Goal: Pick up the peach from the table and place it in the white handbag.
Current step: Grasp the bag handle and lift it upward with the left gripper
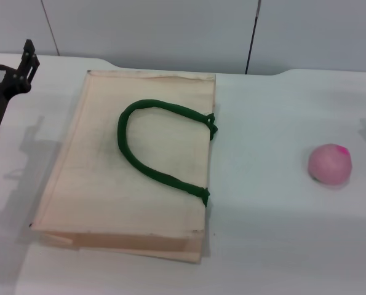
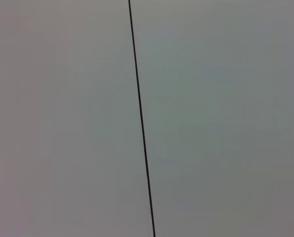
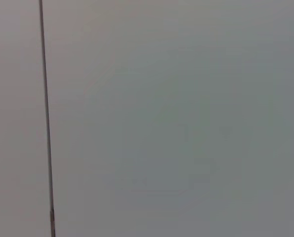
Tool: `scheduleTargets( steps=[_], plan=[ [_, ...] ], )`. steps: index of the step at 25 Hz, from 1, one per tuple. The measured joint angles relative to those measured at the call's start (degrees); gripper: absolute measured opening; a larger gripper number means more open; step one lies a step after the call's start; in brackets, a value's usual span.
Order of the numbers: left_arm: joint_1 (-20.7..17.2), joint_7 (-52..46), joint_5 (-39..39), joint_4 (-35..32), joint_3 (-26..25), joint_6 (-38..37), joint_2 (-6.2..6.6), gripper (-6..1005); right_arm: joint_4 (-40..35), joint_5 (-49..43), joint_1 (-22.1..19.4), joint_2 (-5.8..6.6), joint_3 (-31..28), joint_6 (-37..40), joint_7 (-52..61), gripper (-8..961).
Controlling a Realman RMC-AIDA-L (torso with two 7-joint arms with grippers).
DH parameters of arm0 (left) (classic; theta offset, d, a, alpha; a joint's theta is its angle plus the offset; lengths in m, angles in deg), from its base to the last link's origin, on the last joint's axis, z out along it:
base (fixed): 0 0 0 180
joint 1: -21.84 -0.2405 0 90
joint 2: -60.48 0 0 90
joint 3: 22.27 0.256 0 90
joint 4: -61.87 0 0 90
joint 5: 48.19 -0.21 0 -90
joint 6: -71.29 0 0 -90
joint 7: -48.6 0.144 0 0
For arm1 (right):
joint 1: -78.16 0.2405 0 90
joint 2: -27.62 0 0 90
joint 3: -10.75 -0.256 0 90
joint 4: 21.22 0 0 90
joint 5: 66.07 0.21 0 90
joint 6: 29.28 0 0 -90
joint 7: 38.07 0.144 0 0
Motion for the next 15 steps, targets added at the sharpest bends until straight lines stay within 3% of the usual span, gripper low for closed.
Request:
scheduleTargets(
  steps=[15],
  plan=[
    [0.0,-0.99,0.0,0.0,0.0,0.34,0.01,740,0.0,0.0,-0.01,0.1,0.0,0.0,0.04,885]
  ],
)
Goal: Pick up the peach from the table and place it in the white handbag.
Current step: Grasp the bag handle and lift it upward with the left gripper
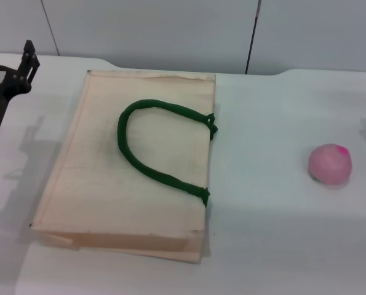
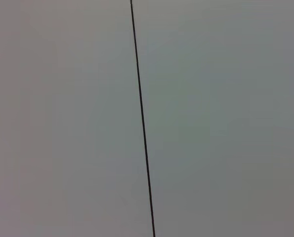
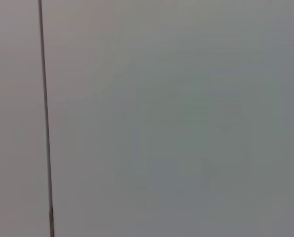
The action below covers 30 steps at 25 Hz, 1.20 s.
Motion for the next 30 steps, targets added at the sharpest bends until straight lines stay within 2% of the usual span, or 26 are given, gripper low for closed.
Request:
scheduleTargets(
  steps=[5,11,14,20,23,25,27,30],
  plan=[
    [0.2,-5.82,-1.24,0.32,0.11,2.22,0.23,740,0.0,0.0,-0.42,0.15,0.0,-0.01,0.82,885],
    [0.59,-14.7,-7.38,1.91,0.18,2.8,0.71,740,-0.74,-0.38,-1.01,0.54,0.25,-0.01,5.36,885],
    [1.29,-23.14,-12.37,5.4,0.19,2.82,0.72,740,-1.34,-0.62,-1.26,0.62,0.59,-0.01,6.98,885],
    [4.08,-44.61,-24.1,16.74,0.17,2.53,0.42,740,-3.26,-4.15,-1.32,0.89,0.72,0.27,11.02,885],
    [6.21,-55.52,-31.93,22.55,0.18,2.3,0.36,740,-5.86,-8.39,-1.31,0.96,0.71,2.01,15.67,885],
    [6.89,-58.47,-34.27,23.99,0.17,2.28,0.37,740,-7.72,-11.52,-1.31,0.96,0.71,2.72,18.89,886],
    [9.25,-67.87,-41.99,28.45,0.2,2.18,0.51,740,-9.63,-15.06,-1.31,0.96,0.7,3.03,22.06,886],
    [11.22,-74.93,-48.25,32.07,0.25,2.13,0.53,740,-11.65,-18.72,-1.31,0.96,0.69,3.16,25.41,886]
  ],
)
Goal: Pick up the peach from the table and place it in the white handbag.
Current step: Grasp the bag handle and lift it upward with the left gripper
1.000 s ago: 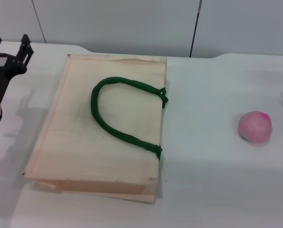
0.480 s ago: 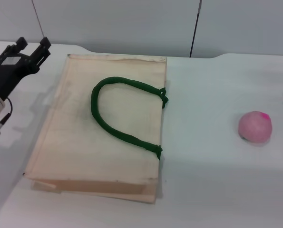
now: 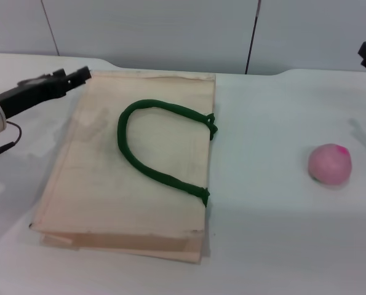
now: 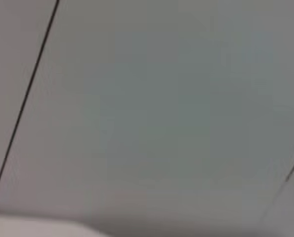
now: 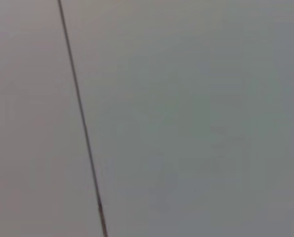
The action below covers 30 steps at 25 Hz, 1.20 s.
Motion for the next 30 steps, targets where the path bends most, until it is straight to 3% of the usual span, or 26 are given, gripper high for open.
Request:
scheduleTargets(
  steps=[7,14,30],
  plan=[
    [3.66,-8.23,-11.25,2.9,0.01,-0.2,0.28,741,-3.76,-6.85,-0.24,0.0,-0.29,0.18,5.7,886],
    [7.71,-12.04,-22.67,3.43,0.02,0.4,0.24,741,-4.6,-7.7,-0.53,-0.01,-0.45,0.55,6.85,884],
    [11.5,-17.53,-34.34,3.13,0.01,0.46,0.29,741,-4.7,-7.82,-0.45,-0.01,-0.12,0.62,6.92,885]
  ],
)
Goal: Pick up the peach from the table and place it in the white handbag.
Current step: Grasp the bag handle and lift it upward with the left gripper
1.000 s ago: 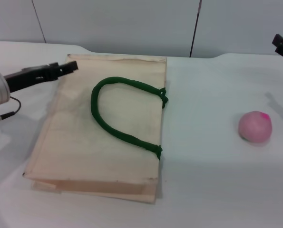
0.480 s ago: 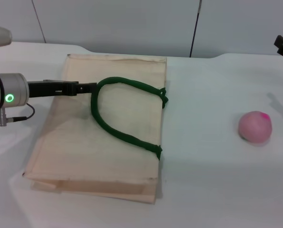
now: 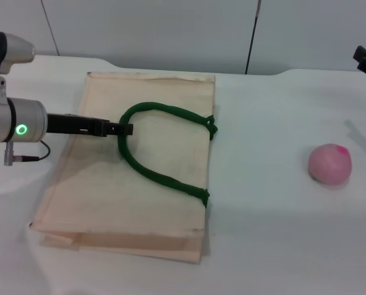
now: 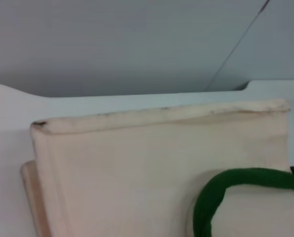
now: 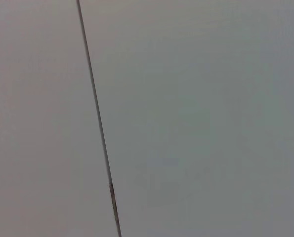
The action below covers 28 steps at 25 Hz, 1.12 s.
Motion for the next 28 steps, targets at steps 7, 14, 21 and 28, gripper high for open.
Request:
scheduleTargets(
  steps=[7,14,21,28],
  plan=[
    [0.67,-0.38,-1.44,-0.11,0.0,0.05,0.01,741,0.0,-0.01,0.13,-0.08,0.07,-0.01,0.03,885],
    [1.8,-0.44,-2.64,-0.93,0.0,0.15,-0.11,741,0.0,-0.01,0.33,-0.09,0.02,-0.05,0.03,886],
    [2.88,-2.47,-6.77,-3.83,0.0,3.89,0.02,740,0.0,0.0,0.36,-0.15,-0.2,-0.27,0.03,885],
    [3.33,-3.45,-8.01,-4.6,0.0,5.78,0.07,739,0.0,-0.01,0.36,-0.18,-0.31,-0.44,0.03,884]
  ],
)
